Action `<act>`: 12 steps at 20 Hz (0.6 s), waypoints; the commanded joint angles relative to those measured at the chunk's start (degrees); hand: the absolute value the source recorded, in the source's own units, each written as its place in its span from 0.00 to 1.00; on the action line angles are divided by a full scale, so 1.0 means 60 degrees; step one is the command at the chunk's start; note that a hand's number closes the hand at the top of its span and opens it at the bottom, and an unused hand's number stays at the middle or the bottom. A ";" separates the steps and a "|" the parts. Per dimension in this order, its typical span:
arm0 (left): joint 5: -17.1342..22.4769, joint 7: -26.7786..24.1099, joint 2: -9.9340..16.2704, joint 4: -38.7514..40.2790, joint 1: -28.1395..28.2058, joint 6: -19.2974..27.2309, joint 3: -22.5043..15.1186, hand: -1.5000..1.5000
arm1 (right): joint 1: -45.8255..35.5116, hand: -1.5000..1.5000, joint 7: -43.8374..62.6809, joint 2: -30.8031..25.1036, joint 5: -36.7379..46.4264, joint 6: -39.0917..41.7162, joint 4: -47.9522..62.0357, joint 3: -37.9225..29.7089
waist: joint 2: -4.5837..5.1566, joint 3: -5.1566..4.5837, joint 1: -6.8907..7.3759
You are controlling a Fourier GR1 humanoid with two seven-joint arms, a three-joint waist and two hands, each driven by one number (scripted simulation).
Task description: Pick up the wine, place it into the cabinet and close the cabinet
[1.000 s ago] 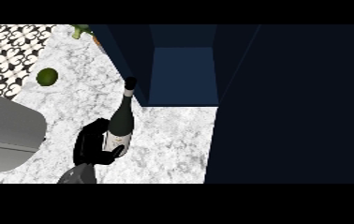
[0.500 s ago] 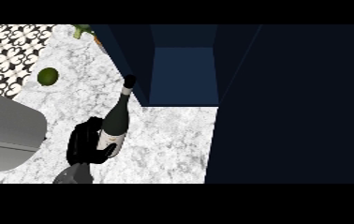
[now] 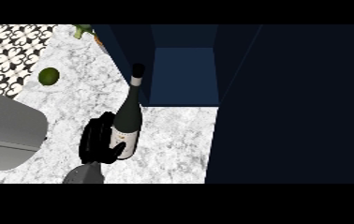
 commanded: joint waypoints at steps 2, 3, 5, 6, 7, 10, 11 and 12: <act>0.0592 0.0280 -0.0253 -0.1453 0.0480 0.1548 -0.2014 1.00 | 0.0591 0.00 -0.0064 0.0052 -0.0369 0.0090 -0.0554 0.0025 | 0.0003 0.0002 -0.0047; 0.0810 -0.0034 -0.0255 -0.1764 0.0983 0.1735 -0.2586 1.00 | 0.1483 0.00 -0.1112 -0.0144 -0.1041 0.0773 -0.0277 -0.0584 | 0.0003 0.0010 -0.0060; 0.0766 0.1622 -0.0258 -0.3211 0.1004 0.2138 -0.2296 1.00 | 0.0916 0.00 -0.0031 -0.0083 -0.0842 0.0328 -0.0890 -0.0276 | -0.0007 0.0006 -0.0022; 0.0973 0.1062 -0.0259 -0.3243 0.1085 0.2955 -0.3247 1.00 | 0.0585 0.00 -0.0368 -0.0052 -0.0661 0.0378 -0.0232 -0.0262 | 0.0005 0.0003 -0.0025; 0.0931 0.1544 -0.0260 -0.3624 0.1118 0.3259 -0.3324 1.00 | 0.0799 0.00 -0.0377 0.0288 -0.0210 0.0121 -0.0383 0.0232 | 0.0002 0.0002 -0.0023; 0.1527 0.1704 -0.0261 -0.3815 0.0757 0.4003 -0.3745 1.00 | 0.0593 0.00 -0.0215 0.0203 -0.0132 0.0084 -0.0447 0.0310 | 0.0011 -0.0001 -0.0037; 0.1433 0.1352 -0.0262 -0.3655 0.1089 0.4093 -0.4103 1.00 | 0.2186 0.00 -0.1967 0.0180 -0.0339 0.0977 -0.0007 0.0151 | 0.0016 0.0006 -0.0065; 0.1663 0.1535 -0.0262 -0.3934 0.1155 0.4410 -0.4317 1.00 | 0.1107 0.00 -0.0142 0.0136 -0.0292 0.0215 -0.0965 0.0312 | 0.0009 -0.0002 -0.0053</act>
